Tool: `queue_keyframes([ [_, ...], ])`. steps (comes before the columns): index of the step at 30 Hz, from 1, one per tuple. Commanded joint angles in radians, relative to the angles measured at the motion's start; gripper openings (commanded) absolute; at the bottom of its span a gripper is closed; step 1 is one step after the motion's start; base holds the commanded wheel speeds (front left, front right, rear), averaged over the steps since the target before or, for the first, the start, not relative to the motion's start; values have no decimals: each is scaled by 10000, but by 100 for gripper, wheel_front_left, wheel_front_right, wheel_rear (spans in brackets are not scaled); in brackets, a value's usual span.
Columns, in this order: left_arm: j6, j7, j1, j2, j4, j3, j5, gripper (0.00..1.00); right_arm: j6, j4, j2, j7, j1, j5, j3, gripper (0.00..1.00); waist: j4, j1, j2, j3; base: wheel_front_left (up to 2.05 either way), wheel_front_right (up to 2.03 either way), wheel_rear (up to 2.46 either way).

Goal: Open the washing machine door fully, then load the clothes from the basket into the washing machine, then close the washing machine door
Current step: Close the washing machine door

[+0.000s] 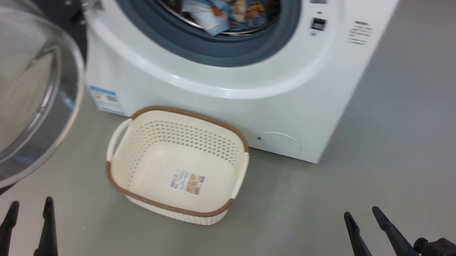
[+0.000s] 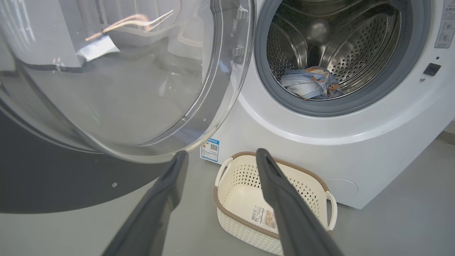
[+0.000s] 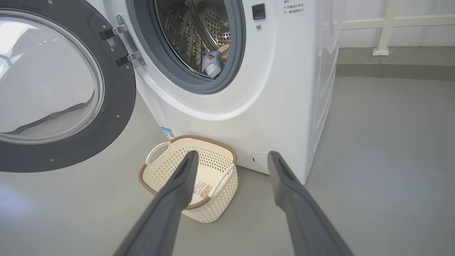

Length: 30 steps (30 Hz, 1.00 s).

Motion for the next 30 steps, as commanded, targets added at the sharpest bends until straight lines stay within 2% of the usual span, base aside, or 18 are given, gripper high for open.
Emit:
queue_keyframes([
  [1, 189, -80, 11, 166, -285, 224, -201, 100, 14, -149, -266, -49, -275, 56, 314, 100, 992, 0, 0, 65, 0, 0, 0],
  [11, 650, -80, 274, 165, -94, -45, -581, 100, 14, 65, -563, -49, -841, 251, 1094, 100, 2617, 0, 0, -52, 0, 0, 0],
  [20, 785, -80, 424, 165, -76, -104, -662, 100, 14, 234, -681, -49, -1137, 496, 1505, 100, 3621, 0, 0, -190, 0, 0, 0],
  [30, 1115, -80, 746, 164, -454, 44, -964, 100, 14, 550, -631, -49, -2074, 742, 2547, 100, 3826, 0, 0, -37, 0, 0, 0],
])
